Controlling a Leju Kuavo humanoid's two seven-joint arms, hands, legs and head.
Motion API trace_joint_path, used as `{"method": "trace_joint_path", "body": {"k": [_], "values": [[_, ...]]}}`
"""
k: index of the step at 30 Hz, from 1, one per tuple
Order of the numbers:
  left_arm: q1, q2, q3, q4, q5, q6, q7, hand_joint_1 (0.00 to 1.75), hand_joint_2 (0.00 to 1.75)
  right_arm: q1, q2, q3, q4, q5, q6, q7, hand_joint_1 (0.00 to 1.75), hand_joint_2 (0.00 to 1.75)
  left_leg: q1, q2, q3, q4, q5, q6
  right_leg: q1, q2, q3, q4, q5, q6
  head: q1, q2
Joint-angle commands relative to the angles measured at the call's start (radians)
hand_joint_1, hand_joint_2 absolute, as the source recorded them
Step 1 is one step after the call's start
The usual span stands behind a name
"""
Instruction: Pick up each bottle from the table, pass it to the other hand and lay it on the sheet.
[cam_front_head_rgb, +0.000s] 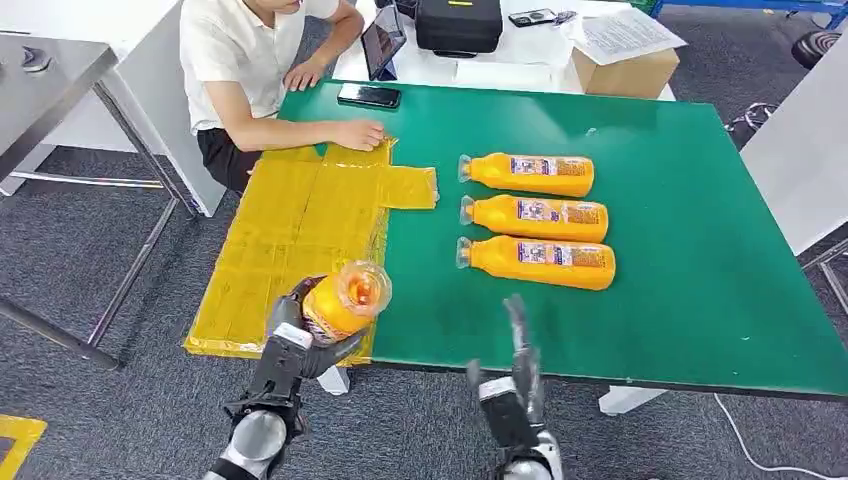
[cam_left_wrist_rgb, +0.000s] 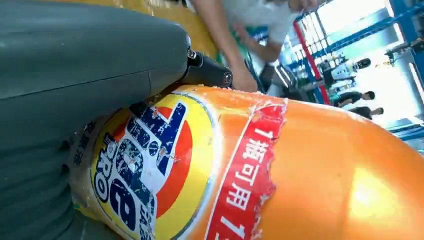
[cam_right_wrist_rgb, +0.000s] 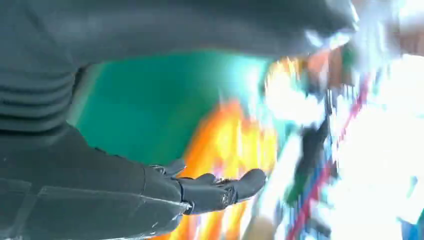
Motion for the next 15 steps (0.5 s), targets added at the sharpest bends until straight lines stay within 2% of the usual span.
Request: {"method": "trace_joint_path", "body": {"k": [1,2,4,7,12,15], "values": [[-0.07,0.06,0.024,0.009,-0.109,0.016,0.049,1.75,1.75,0.072,0.053,-0.23,-0.284,0.008,-0.101,-0.03,0.0,0.0,0.0,-0.002,0.003,0.0,-0.001,-0.002,0.0,-0.001,0.003,0.001,-0.002,-0.002,0.0,0.0],[-0.101,0.074,0.013,0.032,-0.183,0.033,0.072,1.75,1.75,0.075,0.071,-0.258,-0.311,0.037,-0.101,-0.03,0.0,0.0,0.0,-0.002,0.001,0.0,0.0,-0.002,0.0,-0.002,0.0,0.001,-0.002,-0.002,0.0,0.0],[-0.158,0.097,-0.007,0.1,-0.314,0.041,0.138,1.75,1.75,0.064,0.06,-0.231,-0.301,-0.041,-0.094,-0.03,0.0,0.0,0.0,-0.005,0.0,0.001,0.0,-0.002,0.0,-0.004,0.001,0.002,-0.002,-0.002,0.0,0.0],[-0.3,0.111,-0.005,0.327,-0.464,-0.031,0.231,1.75,1.75,0.022,0.059,-0.191,-0.236,-0.085,-0.047,-0.03,0.0,0.0,0.001,-0.006,0.005,-0.001,0.0,-0.003,0.001,-0.004,0.005,0.0,-0.002,-0.003,0.0,0.0],[-0.481,0.099,-0.018,0.639,-0.533,-0.179,0.27,1.75,1.75,-0.012,0.065,-0.161,-0.167,-0.102,0.002,-0.03,0.0,0.0,0.0,-0.004,0.003,-0.001,0.003,-0.003,0.0,-0.002,0.003,0.001,0.001,-0.002,0.0,0.0],[-0.519,0.092,-0.031,0.701,-0.559,-0.202,0.274,1.75,1.75,-0.019,0.063,-0.156,-0.15,-0.103,0.006,-0.03,0.0,0.0,0.001,-0.004,0.002,-0.001,0.004,-0.003,0.001,-0.003,0.002,0.001,0.001,-0.002,0.0,0.0]]}}
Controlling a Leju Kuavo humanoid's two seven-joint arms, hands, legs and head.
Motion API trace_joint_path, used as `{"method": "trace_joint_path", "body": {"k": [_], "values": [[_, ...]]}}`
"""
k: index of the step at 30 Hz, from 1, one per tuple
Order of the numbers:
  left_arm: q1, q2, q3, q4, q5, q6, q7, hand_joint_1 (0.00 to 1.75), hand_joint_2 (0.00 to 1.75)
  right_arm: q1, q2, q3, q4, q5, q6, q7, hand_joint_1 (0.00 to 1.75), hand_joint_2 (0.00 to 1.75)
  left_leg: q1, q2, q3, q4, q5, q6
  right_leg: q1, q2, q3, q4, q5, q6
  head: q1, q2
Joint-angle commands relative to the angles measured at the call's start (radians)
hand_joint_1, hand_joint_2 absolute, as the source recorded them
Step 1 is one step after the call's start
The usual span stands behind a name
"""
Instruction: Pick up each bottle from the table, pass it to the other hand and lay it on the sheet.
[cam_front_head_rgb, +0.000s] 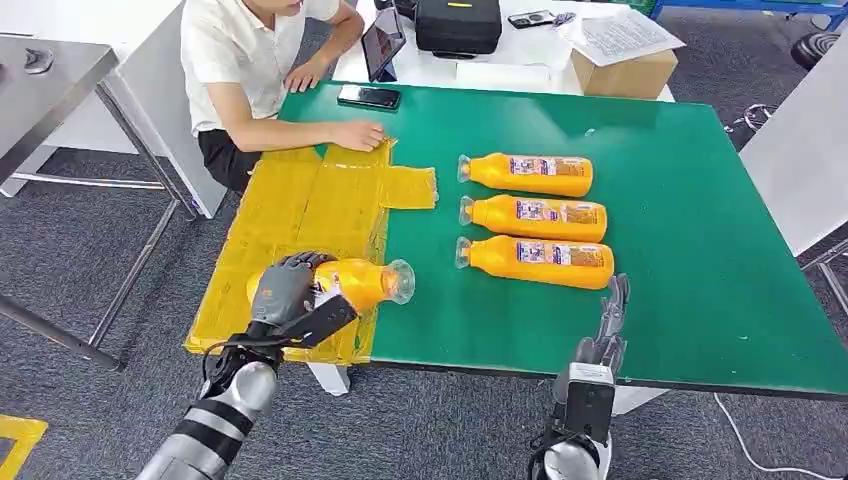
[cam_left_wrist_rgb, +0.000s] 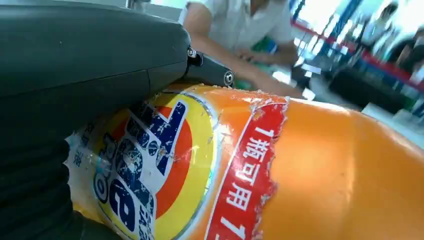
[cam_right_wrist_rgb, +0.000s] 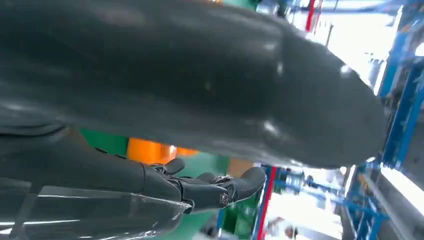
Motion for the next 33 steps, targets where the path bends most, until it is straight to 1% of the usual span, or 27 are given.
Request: {"method": "trace_joint_path", "body": {"k": [1,2,3,4,5,7,8,9,11,12,17,18,22,23,25,26,27,29,30,33], "values": [[-0.247,0.014,-0.047,0.43,-0.058,-0.083,0.028,1.75,1.75,-0.057,0.003,0.015,0.089,-0.02,0.027,0.0,0.0,0.0,0.001,-0.003,0.003,-0.001,0.0,-0.002,0.001,-0.002,0.004,0.0,-0.001,-0.002,0.001,0.0],[-0.266,0.011,-0.06,0.471,-0.069,-0.132,0.044,1.75,1.75,-0.062,0.002,0.018,0.104,-0.025,0.043,0.0,0.0,0.0,0.001,-0.001,0.003,-0.001,0.001,-0.001,0.001,0.0,0.003,-0.001,0.0,-0.003,0.0,0.0],[-0.281,0.009,-0.058,0.5,-0.06,-0.197,0.056,1.41,1.75,-0.065,0.003,0.019,0.112,-0.024,0.053,0.0,0.0,0.0,0.0,-0.001,0.006,-0.002,0.0,-0.002,0.0,-0.001,0.006,-0.001,0.0,-0.004,0.001,0.0],[-0.281,0.009,-0.058,0.5,-0.06,-0.197,0.056,1.41,1.75,-0.065,0.003,0.019,0.112,-0.024,0.053,0.0,0.0,0.0,0.001,-0.001,0.004,-0.001,0.0,-0.001,0.001,0.0,0.005,-0.001,0.001,-0.003,0.001,0.0],[-0.281,0.009,-0.058,0.5,-0.06,-0.197,0.056,1.41,1.75,-0.065,0.003,0.019,0.112,-0.024,0.053,0.0,0.0,0.0,0.001,-0.001,0.006,-0.002,0.0,-0.002,0.001,0.0,0.007,-0.001,0.0,-0.004,0.0,0.0],[-0.281,0.009,-0.058,0.5,-0.06,-0.197,0.056,1.41,1.75,-0.065,0.003,0.019,0.112,-0.024,0.053,0.0,0.0,0.0,0.0,-0.001,0.003,-0.001,0.001,-0.001,0.0,-0.001,0.004,-0.001,0.001,-0.003,0.0,0.0],[-0.289,0.011,-0.053,0.519,-0.049,-0.229,0.054,0.54,1.75,-0.069,0.005,0.022,0.123,-0.025,0.058,0.0,0.0,0.0,0.0,-0.001,0.006,-0.002,0.001,-0.002,0.0,0.0,0.007,-0.001,0.0,-0.004,0.0,0.0],[-0.3,0.012,-0.056,0.54,-0.045,-0.272,0.06,0.28,1.75,-0.073,0.004,0.026,0.134,-0.026,0.067,0.0,0.0,0.0,0.0,-0.001,0.005,-0.002,0.001,-0.002,0.0,0.0,0.006,-0.001,0.001,-0.004,0.0,0.0],[-0.312,0.013,-0.049,0.563,-0.03,-0.312,0.062,0.26,1.75,-0.073,0.004,0.036,0.145,-0.024,0.067,0.0,0.0,0.0,0.001,0.0,0.006,-0.001,0.001,-0.002,0.001,0.0,0.006,0.0,0.001,-0.003,0.0,0.0],[-0.316,0.01,-0.026,0.572,0.002,-0.346,0.056,0.12,1.75,-0.074,0.005,0.04,0.154,-0.028,0.072,0.0,0.0,0.0,0.001,-0.001,0.006,-0.001,0.001,-0.001,0.001,0.0,0.006,-0.001,0.001,-0.003,0.0,0.0],[-0.316,0.01,-0.026,0.572,0.002,-0.346,0.056,0.12,1.75,-0.074,0.005,0.04,0.154,-0.028,0.072,0.0,0.0,0.0,0.001,0.002,0.011,-0.003,0.001,-0.003,0.001,0.002,0.01,-0.001,0.002,-0.004,0.0,0.0],[-0.316,0.01,-0.026,0.572,0.002,-0.346,0.056,0.12,1.75,-0.074,0.005,0.04,0.154,-0.028,0.072,0.0,0.0,0.0,0.0,0.0,0.011,-0.002,0.001,-0.002,0.0,0.001,0.01,0.0,0.001,-0.003,0.0,0.0],[-0.316,0.01,-0.026,0.572,0.002,-0.346,0.056,0.12,1.75,-0.074,0.005,0.04,0.154,-0.028,0.072,0.0,0.0,0.0,0.0,0.001,0.012,-0.002,0.001,-0.003,0.001,0.002,0.01,0.0,0.001,-0.004,0.0,0.0],[-0.316,0.01,-0.026,0.572,0.002,-0.346,0.056,0.0,1.75,-0.074,0.005,0.04,0.154,-0.028,0.072,0.0,0.0,0.0,0.001,0.001,0.011,-0.002,0.001,-0.003,0.001,0.001,0.01,0.0,0.001,-0.004,0.0,0.0],[-0.311,0.005,0.041,0.572,0.107,-0.457,0.006,0.0,1.75,-0.078,-0.002,0.056,0.169,-0.032,0.068,0.0,0.0,0.0,0.0,-0.001,0.012,-0.002,0.001,-0.003,0.0,0.0,0.011,0.0,0.001,-0.004,0.001,0.0],[-0.311,0.004,0.063,0.575,0.143,-0.497,0.003,0.0,1.75,-0.079,-0.003,0.058,0.172,-0.034,0.07,0.0,0.0,0.0,0.0,0.0,0.012,-0.002,0.001,-0.003,0.0,0.001,0.01,0.0,0.001,-0.004,0.0,0.0],[-0.308,0.018,0.093,0.579,0.216,-0.633,-0.007,0.0,1.75,-0.087,-0.006,0.07,0.183,-0.038,0.071,0.0,0.0,0.0,0.001,0.001,0.011,-0.002,0.001,-0.002,0.001,0.001,0.01,0.0,0.001,-0.003,0.0,0.0],[-0.307,0.047,0.064,0.563,0.218,-0.702,-0.03,0.0,1.75,-0.096,-0.01,0.082,0.194,-0.046,0.064,0.0,0.0,0.0,0.001,0.003,0.012,-0.003,0.001,-0.004,0.001,0.004,0.01,0.0,0.002,-0.004,0.0,0.0],[-0.311,0.051,0.057,0.557,0.22,-0.718,-0.032,0.0,1.75,-0.099,-0.01,0.083,0.2,-0.048,0.059,0.0,0.0,0.0,0.001,0.003,0.012,-0.002,0.001,-0.003,0.001,0.003,0.011,0.0,0.002,-0.004,0.0,0.0],[-0.311,0.021,0.044,0.491,0.246,-0.702,-0.044,0.0,1.75,-0.099,-0.019,0.089,0.202,-0.06,0.045,0.0,0.0,0.0,0.0,0.0,0.012,-0.002,0.002,-0.003,0.0,0.0,0.012,0.0,0.001,-0.004,0.0,0.0]]}}
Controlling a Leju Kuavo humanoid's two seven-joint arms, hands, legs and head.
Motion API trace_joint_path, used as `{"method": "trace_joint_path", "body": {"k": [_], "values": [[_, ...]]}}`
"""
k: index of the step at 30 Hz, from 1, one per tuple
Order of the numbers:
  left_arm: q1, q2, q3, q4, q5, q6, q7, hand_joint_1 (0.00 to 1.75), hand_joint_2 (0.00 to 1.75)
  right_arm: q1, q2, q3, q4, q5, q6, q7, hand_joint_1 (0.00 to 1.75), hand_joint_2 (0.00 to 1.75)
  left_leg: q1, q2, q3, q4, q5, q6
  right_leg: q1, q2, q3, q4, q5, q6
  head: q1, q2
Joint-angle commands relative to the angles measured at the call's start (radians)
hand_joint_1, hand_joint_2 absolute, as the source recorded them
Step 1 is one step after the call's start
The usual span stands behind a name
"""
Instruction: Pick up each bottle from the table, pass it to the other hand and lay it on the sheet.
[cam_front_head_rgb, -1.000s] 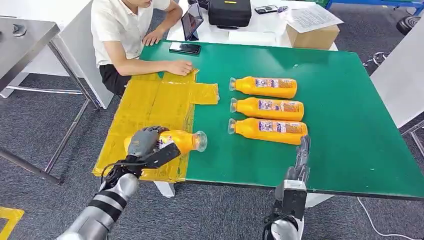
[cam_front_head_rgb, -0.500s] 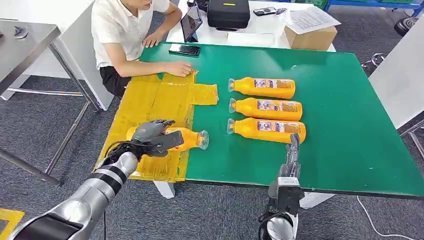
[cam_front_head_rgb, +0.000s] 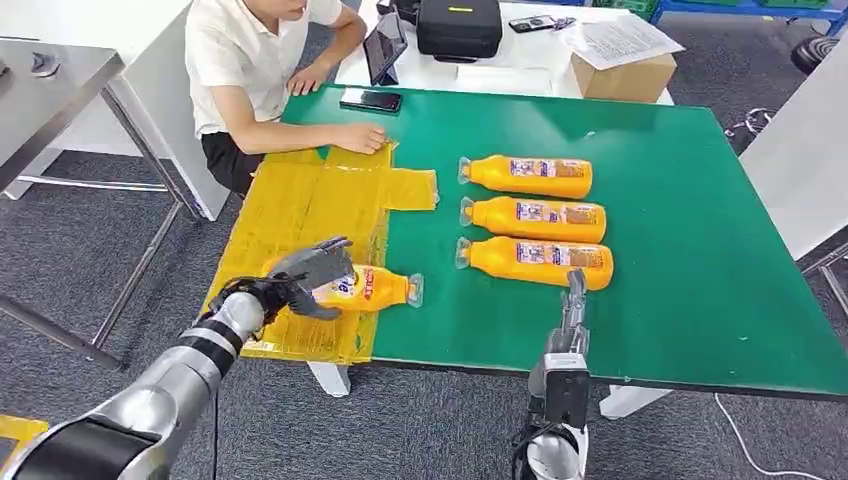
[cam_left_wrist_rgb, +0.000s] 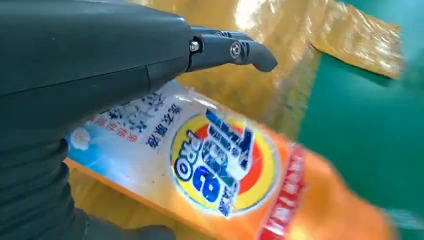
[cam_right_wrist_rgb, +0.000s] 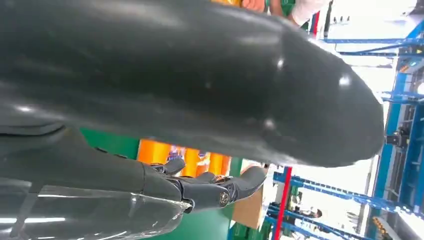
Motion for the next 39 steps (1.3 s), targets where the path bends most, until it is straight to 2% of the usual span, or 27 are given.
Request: {"method": "trace_joint_path", "body": {"k": [1,6,7,10,15,20,23,25,28,30,31,33,34,35,36,37,39], "values": [[0.032,0.001,0.005,-0.029,0.072,-0.119,-0.027,0.0,1.75,-0.05,-0.034,0.049,0.098,-0.029,-0.03,0.0,0.0,0.0,0.0,0.002,0.004,-0.003,0.0,-0.002,0.0,0.003,0.003,-0.003,0.001,-0.002,0.0,0.0],[0.117,-0.001,-0.082,-0.248,0.22,-0.176,-0.051,0.0,1.75,-0.042,-0.041,0.055,0.094,-0.04,-0.051,0.0,0.0,0.0,0.0,0.0,0.003,-0.002,0.0,-0.001,0.0,0.001,0.002,-0.001,0.0,-0.002,0.0,0.0],[0.156,0.007,-0.102,-0.326,0.277,-0.173,-0.048,0.0,1.75,-0.035,-0.044,0.052,0.095,-0.042,-0.056,0.0,0.0,0.0,0.0,0.0,0.003,-0.001,0.0,-0.001,0.0,0.001,0.002,-0.001,0.0,-0.001,0.0,0.0],[0.316,-0.005,-0.107,-0.59,0.481,-0.207,-0.144,0.0,1.75,-0.008,-0.057,0.053,0.058,-0.043,-0.072,0.0,0.0,0.0,0.0,0.002,0.003,-0.002,-0.001,-0.001,0.0,0.002,0.002,-0.002,-0.001,-0.002,0.0,0.0],[0.316,-0.005,-0.107,-0.59,0.481,-0.207,-0.144,0.0,1.75,-0.008,-0.057,0.053,0.058,-0.043,-0.072,0.0,0.0,0.0,-0.001,0.0,-0.005,0.0,0.0,-0.001,0.0,0.0,-0.006,0.0,0.0,-0.001,0.001,0.0],[0.316,-0.005,-0.107,-0.59,0.481,-0.207,-0.144,0.0,1.75,-0.008,-0.057,0.053,0.058,-0.043,-0.072,0.0,0.0,0.0,0.0,0.001,-0.007,0.0,-0.001,-0.001,0.0,0.0,-0.008,0.0,-0.001,-0.002,0.0,0.0],[0.388,0.001,-0.141,-0.715,0.637,-0.249,-0.152,0.0,1.75,-0.002,-0.059,0.055,0.048,-0.037,-0.074,0.0,0.0,0.0,0.0,0.001,-0.007,0.0,-0.001,-0.001,0.0,0.0,-0.008,0.0,-0.001,-0.001,0.0,0.0],[0.414,-0.01,-0.168,-0.782,0.606,-0.132,-0.195,0.0,1.75,0.007,-0.062,0.052,0.036,-0.029,-0.089,0.0,0.0,0.0,0.0,0.001,-0.008,0.0,-0.001,-0.001,0.0,0.001,-0.01,0.0,-0.001,-0.001,0.0,0.0],[0.455,-0.065,-0.173,-0.866,0.573,0.037,-0.259,0.0,1.75,0.024,-0.068,0.045,0.02,-0.009,-0.118,0.0,0.0,0.0,0.0,-0.001,-0.007,0.001,-0.003,-0.001,0.0,-0.002,-0.007,0.001,-0.003,-0.001,0.0,0.0],[0.496,-0.088,-0.204,-0.934,0.489,0.191,-0.334,0.0,1.75,0.036,-0.067,0.023,0.016,0.076,-0.152,0.0,0.0,0.0,0.0,-0.001,-0.01,0.0,-0.001,0.0,0.0,-0.001,-0.011,0.0,-0.001,-0.001,0.0,0.0],[0.501,-0.088,-0.213,-0.943,0.48,0.208,-0.342,0.0,1.75,0.038,-0.066,0.017,0.014,0.096,-0.152,0.0,0.0,0.0,0.0,-0.001,-0.009,0.001,-0.002,-0.001,0.0,-0.001,-0.009,0.0,-0.002,-0.001,0.0,0.0],[0.547,-0.101,-0.25,-0.983,0.433,0.312,-0.393,0.0,1.75,0.05,-0.05,-0.057,0.002,0.268,-0.152,0.0,0.0,0.0,-0.001,-0.001,-0.01,0.0,-0.001,0.0,0.0,-0.001,-0.01,-0.001,-0.001,-0.001,0.0,0.0],[0.555,-0.104,-0.254,-0.984,0.439,0.32,-0.392,0.0,1.75,0.051,-0.043,-0.083,0.009,0.348,-0.152,0.0,0.0,1.75,-0.001,-0.001,-0.007,0.0,-0.003,-0.001,0.0,-0.001,-0.007,0.0,-0.003,-0.002,0.0,0.0],[0.587,-0.112,-0.268,-0.966,0.473,0.333,-0.377,0.0,1.75,0.037,-0.018,-0.19,0.112,0.596,-0.152,0.0,0.0,1.75,-0.001,-0.001,-0.009,0.0,-0.002,-0.001,-0.001,-0.001,-0.009,-0.001,-0.002,-0.001,0.0,0.0],[0.602,-0.118,-0.27,-0.943,0.474,0.36,-0.37,0.0,1.75,0.015,-0.032,-0.219,0.193,0.701,-0.152,0.036,0.0,1.75,-0.001,-0.001,-0.009,-0.001,-0.001,0.0,-0.001,-0.001,-0.01,-0.002,-0.001,-0.001,0.0,0.0],[0.618,-0.134,-0.261,-0.9,0.494,0.39,-0.307,0.0,1.75,0.001,-0.065,-0.242,0.239,0.862,-0.152,0.142,0.0,1.75,-0.001,-0.001,-0.005,-0.003,-0.002,-0.001,-0.001,-0.001,-0.005,-0.003,-0.001,-0.001,0.0,0.0],[0.605,-0.152,-0.264,-0.765,0.542,0.418,-0.23,0.0,1.75,-0.025,-0.141,-0.243,0.299,0.955,-0.152,0.23,0.0,1.75,-0.001,-0.001,-0.004,-0.004,-0.001,0.0,0.0,-0.001,-0.004,-0.005,0.0,-0.001,0.0,0.0]]}}
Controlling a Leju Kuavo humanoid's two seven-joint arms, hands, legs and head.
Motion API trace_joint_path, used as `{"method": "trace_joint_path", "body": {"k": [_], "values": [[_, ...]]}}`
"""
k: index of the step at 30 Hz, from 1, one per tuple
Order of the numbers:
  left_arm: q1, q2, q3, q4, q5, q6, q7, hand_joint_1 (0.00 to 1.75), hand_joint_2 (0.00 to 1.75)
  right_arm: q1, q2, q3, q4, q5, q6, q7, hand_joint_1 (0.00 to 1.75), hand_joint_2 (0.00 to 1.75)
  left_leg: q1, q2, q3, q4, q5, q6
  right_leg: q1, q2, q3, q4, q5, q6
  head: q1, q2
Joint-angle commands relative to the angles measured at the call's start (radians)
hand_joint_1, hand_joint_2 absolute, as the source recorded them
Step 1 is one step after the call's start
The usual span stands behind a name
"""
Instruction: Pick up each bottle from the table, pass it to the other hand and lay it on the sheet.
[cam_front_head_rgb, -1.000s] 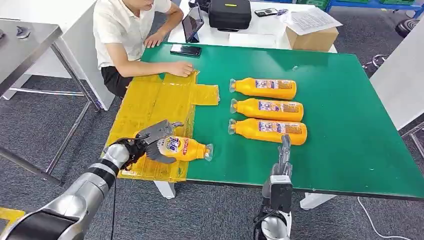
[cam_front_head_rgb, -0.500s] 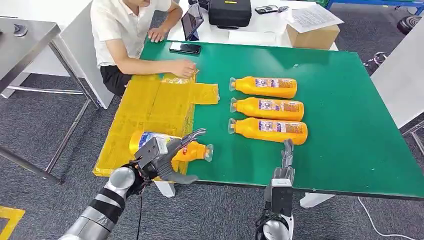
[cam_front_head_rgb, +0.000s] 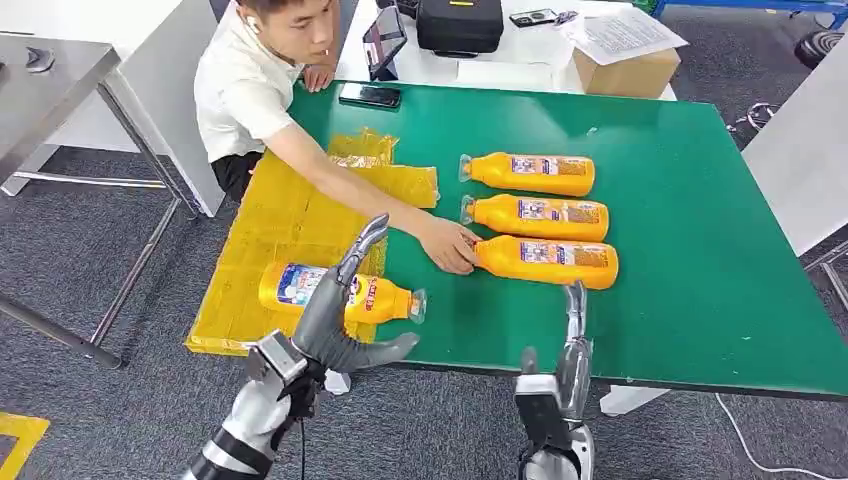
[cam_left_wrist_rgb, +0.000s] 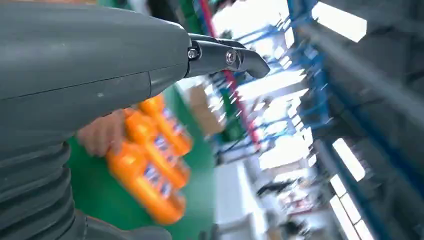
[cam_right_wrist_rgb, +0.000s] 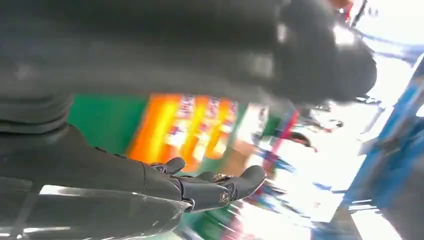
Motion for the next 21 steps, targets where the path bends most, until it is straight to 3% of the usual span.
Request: {"method": "trace_joint_path", "body": {"k": [1,5,10,21], "values": [[0.058,-0.063,-0.075,0.233,0.088,0.119,0.144,0.0,1.75,-0.089,-0.13,-0.244,0.304,0.612,-0.005,0.25,0.0,1.75,0.001,-0.001,0.007,-0.004,0.0,-0.001,0.001,-0.001,0.008,-0.005,0.0,-0.001,0.0,0.0],[0.027,-0.075,-0.102,0.262,0.105,0.114,0.108,0.0,1.75,-0.199,-0.238,-0.162,0.425,0.668,-0.005,0.367,0.0,1.75,-0.001,-0.005,0.004,-0.002,0.001,0.0,-0.001,-0.003,0.006,-0.003,-0.001,0.001,0.0,0.0],[0.029,-0.068,-0.106,0.227,0.104,0.12,0.124,0.0,1.75,-0.219,-0.249,-0.133,0.442,0.661,-0.005,0.393,0.0,1.75,-0.002,-0.003,0.004,-0.002,0.001,0.001,-0.002,-0.001,0.005,-0.002,0.0,0.002,0.0,0.0],[0.034,-0.065,-0.097,0.188,0.064,0.156,0.131,0.0,1.75,-0.285,-0.304,-0.005,0.532,0.753,0.005,0.576,0.0,1.75,-0.002,-0.003,0.001,0.0,0.001,0.002,-0.002,-0.002,0.002,-0.001,0.0,0.004,0.0,0.0]]}}
